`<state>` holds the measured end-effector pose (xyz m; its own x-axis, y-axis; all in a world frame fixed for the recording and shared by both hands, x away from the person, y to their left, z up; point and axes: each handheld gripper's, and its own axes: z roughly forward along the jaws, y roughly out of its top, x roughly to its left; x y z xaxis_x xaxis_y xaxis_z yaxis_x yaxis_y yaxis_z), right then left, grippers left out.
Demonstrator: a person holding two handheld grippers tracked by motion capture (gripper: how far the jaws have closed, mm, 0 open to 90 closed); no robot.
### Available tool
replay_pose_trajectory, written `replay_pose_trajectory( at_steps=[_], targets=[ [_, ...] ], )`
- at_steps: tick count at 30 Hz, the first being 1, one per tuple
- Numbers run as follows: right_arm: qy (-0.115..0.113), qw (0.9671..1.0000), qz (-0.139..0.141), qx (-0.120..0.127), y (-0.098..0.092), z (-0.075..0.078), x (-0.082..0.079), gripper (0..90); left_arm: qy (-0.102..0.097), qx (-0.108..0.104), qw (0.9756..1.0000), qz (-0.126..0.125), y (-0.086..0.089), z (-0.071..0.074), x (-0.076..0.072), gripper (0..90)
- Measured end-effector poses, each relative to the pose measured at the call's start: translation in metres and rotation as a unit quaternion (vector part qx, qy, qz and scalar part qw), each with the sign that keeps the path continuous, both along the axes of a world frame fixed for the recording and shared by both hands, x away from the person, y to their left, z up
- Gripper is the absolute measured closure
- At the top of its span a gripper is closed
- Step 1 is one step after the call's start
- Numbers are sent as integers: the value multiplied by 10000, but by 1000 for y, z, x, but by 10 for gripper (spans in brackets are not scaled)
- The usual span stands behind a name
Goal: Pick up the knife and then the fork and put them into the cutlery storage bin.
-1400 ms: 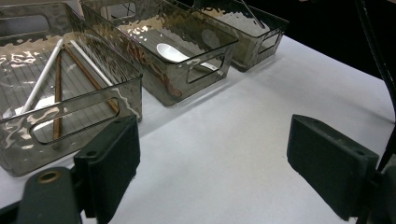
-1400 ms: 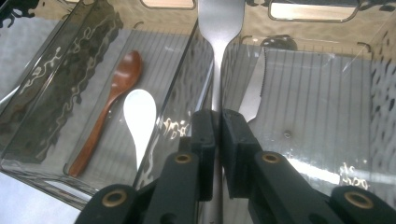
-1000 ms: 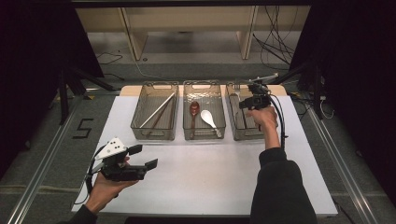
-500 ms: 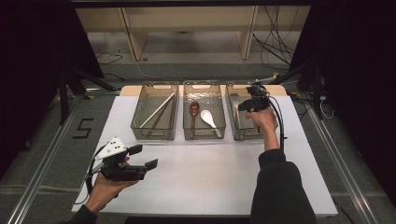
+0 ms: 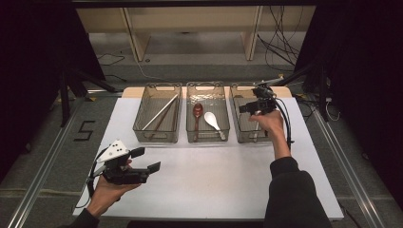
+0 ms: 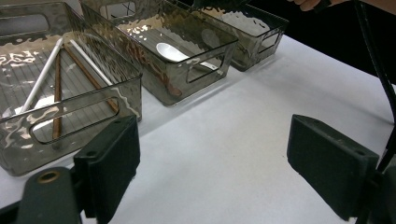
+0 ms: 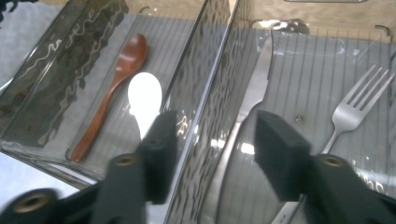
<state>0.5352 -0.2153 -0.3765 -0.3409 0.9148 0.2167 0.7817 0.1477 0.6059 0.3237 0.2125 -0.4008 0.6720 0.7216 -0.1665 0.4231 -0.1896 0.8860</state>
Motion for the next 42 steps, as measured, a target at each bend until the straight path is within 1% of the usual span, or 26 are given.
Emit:
replay_pose_trajectory(
  at_steps=[4, 7, 9, 12, 15, 18, 21, 24, 30, 34, 36, 40, 42],
  targets=[
    [-118, 9999, 28, -31, 2, 1, -7, 385, 0, 5, 10000, -5, 0, 0, 0, 167],
    [-210, 9997, 100, 34, 3, 3, -14, 362, -1, 6, 10000, 1, 0, 0, 0, 166],
    [-312, 9994, 165, 19, 5, 5, -20, 355, 0, 6, 10000, 0, 0, 0, 0, 167],
    [-484, 9984, 262, 115, 7, 9, -30, 346, 5, 14, 10000, -1, 0, 0, 0, 167],
    [-656, 9972, 349, 115, 9, 15, -41, 345, 6, 34, 10000, -9, 0, 0, 0, 167],
    [-783, 9958, 416, 211, 12, 20, -52, 343, 13, 15, 10000, 8, 0, 0, 0, 167],
    [-907, 9943, 515, 208, 14, 22, -63, 341, 19, 38, 10000, -8, 0, -1, 0, 166],
    [-935, 9930, 637, 344, 14, 22, -73, 341, 15, 33, 10000, -4, 0, 0, 0, 166],
    [-1029, 9913, 734, 366, 15, 18, -90, 330, 26, 39, 10000, -11, -1, -1, 0, 166],
    [-1070, 9907, 758, 366, 15, 16, -96, 320, 30, 39, 10000, -13, -1, -1, 0, 167],
    [-1142, 9897, 772, 393, 16, 16, -100, 319, 31, 41, 10000, -10, -1, -1, 1, 166],
    [-1241, 9880, 766, 504, 16, 15, -106, 314, 47, 43, 10000, -12, -1, -1, 2, 166],
    [-1254, 9873, 797, 563, 16, 14, -110, 311, 51, 25, 10000, 6, -1, -1, 2, 166]
  ],
)
